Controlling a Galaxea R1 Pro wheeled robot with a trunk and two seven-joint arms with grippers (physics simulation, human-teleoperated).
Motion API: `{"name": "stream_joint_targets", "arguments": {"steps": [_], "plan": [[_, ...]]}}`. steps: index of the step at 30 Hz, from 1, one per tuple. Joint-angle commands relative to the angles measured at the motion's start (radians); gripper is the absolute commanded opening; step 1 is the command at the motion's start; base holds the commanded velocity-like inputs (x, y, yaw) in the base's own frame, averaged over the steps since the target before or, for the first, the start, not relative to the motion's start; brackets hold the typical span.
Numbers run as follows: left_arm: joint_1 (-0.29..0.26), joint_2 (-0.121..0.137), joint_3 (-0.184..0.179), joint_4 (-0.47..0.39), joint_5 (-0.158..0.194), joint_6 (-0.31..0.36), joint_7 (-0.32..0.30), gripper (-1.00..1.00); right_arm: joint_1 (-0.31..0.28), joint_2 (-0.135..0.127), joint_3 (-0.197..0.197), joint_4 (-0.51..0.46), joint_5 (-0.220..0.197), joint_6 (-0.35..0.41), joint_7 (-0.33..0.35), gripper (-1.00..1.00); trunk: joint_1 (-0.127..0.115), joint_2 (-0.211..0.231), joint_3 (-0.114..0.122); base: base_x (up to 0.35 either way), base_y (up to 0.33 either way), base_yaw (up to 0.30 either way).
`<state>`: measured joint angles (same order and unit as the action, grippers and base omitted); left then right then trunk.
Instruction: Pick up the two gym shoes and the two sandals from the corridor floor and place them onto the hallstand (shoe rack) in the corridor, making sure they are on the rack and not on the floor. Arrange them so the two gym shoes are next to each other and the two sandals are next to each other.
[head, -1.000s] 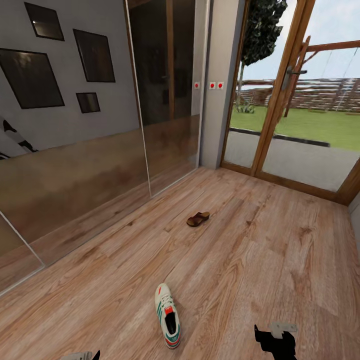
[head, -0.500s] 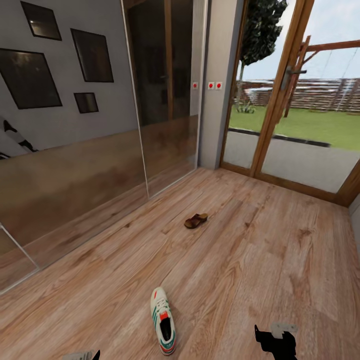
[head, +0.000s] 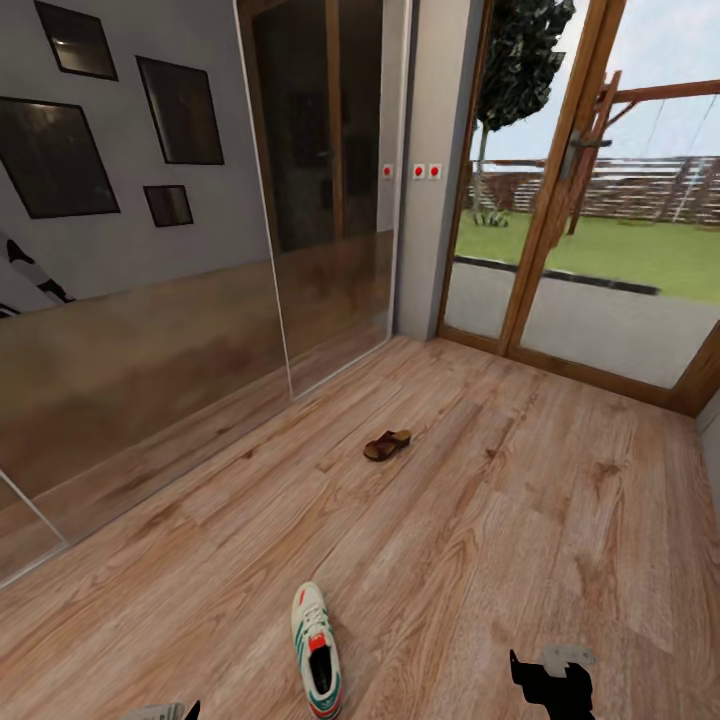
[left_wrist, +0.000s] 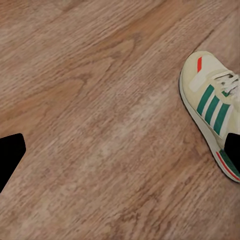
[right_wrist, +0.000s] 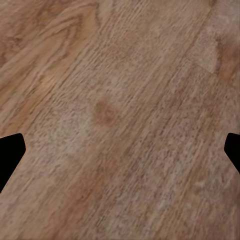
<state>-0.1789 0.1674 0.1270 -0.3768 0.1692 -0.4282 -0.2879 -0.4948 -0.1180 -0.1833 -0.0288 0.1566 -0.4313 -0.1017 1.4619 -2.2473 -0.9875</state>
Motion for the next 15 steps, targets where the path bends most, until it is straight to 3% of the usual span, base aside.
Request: {"name": "stream_joint_targets", "arguments": {"steps": [1, 9, 15], "plan": [[-0.001, 0.0, 0.003, 0.001, 0.009, 0.0, -0.01, 1.0, -0.001, 0.0, -0.007, 0.001, 0.011, -0.003, -0.004, 1.0, 0.0, 0.0, -0.001, 0.003, -0.081, 0.0], [-0.001, 0.0, 0.003, 0.001, 0.009, 0.0, -0.01, 1.0, -0.001, 0.0, -0.007, 0.001, 0.01, -0.003, -0.004, 1.0, 0.0, 0.0, -0.001, 0.001, -0.129, 0.0], [-0.001, 0.0, 0.003, 0.001, 0.01, 0.0, -0.01, 1.0, -0.001, 0.0, -0.007, 0.001, 0.011, -0.002, -0.004, 1.0, 0.0, 0.0, -0.001, 0.0, -0.036, 0.0]]}}
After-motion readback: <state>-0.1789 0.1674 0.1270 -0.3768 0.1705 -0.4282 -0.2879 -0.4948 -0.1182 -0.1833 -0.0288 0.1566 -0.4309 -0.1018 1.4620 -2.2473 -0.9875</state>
